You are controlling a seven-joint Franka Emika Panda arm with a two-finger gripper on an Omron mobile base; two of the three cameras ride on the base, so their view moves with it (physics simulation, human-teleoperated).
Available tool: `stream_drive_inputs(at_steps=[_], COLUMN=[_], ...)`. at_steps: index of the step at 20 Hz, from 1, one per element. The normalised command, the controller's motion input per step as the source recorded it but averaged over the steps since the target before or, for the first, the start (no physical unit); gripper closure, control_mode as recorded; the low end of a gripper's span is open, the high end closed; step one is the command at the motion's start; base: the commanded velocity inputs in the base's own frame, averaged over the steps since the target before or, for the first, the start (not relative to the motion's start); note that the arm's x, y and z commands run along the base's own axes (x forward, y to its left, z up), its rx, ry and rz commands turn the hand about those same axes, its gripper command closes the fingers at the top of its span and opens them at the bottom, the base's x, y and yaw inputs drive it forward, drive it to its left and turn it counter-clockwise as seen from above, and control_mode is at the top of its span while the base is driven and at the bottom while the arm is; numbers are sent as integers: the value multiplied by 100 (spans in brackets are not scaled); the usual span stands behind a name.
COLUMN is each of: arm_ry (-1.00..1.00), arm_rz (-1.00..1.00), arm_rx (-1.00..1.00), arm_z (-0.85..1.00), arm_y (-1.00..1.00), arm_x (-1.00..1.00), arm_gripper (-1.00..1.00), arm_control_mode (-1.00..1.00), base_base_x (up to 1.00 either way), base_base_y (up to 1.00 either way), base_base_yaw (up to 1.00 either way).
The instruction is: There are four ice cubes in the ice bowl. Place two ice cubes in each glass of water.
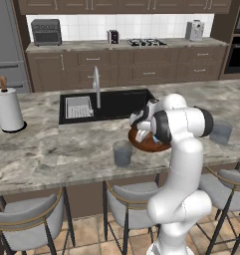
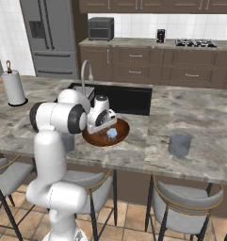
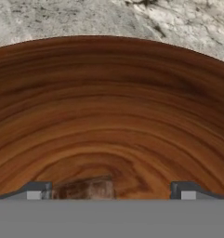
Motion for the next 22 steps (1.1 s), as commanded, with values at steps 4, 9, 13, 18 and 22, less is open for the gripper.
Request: stream_drive_inputs(at_steps=[4, 9, 13, 18, 22], arm_ry=[0, 2, 5, 13, 18], arm_rz=[0, 0, 1, 2, 3], arm_rx=[0, 0, 0, 0, 0], arm_z=[-8, -26, -31, -44, -58], arm_y=[0, 2, 0, 0, 0], arm_x=[0, 0, 0, 0, -20], arm_gripper=[-100, -100, -100, -100, -100], arm_control_mode=[-100, -100, -100, -100, -100], base_base_x=[0, 0, 0, 0, 0], base_base_y=[0, 0, 0, 0, 0], base_base_yaw=[0, 0, 0, 0, 0])
